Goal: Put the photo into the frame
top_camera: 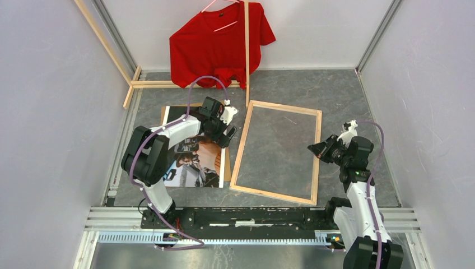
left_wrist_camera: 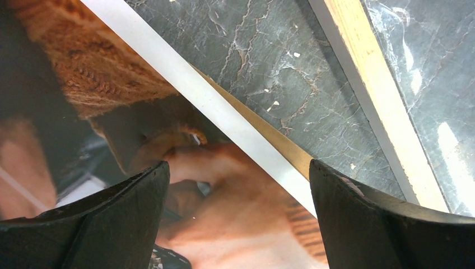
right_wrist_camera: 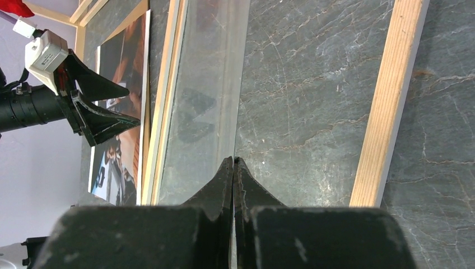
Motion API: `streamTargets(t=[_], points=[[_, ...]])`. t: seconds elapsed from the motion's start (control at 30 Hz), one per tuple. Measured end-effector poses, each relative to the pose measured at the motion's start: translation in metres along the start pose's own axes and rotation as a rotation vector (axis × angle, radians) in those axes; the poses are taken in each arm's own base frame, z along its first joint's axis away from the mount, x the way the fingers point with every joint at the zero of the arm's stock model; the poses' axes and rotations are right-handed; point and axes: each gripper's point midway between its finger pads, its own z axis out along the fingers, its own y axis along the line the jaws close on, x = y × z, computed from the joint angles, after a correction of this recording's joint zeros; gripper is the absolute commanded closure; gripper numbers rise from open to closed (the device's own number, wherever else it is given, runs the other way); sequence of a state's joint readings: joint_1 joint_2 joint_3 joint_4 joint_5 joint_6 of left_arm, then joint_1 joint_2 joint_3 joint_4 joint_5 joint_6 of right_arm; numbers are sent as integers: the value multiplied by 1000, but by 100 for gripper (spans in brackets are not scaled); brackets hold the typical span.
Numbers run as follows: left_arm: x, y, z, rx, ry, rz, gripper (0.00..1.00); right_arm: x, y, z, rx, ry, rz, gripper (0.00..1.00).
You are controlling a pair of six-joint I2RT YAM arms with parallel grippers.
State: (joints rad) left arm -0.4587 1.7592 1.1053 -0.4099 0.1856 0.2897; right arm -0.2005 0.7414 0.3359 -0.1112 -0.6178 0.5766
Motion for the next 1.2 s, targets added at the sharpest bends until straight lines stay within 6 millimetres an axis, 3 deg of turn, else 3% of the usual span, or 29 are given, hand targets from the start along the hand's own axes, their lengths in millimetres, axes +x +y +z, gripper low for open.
streamTargets(t=[0.33, 0.8, 1.07, 1.2], points=[[0, -2, 1, 3, 1, 4, 0, 5, 1, 2, -35, 2, 21, 100], [-10, -17, 21, 20, -22, 54, 0, -8, 52, -5, -322, -77, 120, 100], [-13, -16, 23, 16, -36, 57, 0, -9, 63, -10, -394, -86, 181, 100], [-14, -16, 23, 15, -38, 57, 0, -7, 60, -9, -379, -79, 192, 100]])
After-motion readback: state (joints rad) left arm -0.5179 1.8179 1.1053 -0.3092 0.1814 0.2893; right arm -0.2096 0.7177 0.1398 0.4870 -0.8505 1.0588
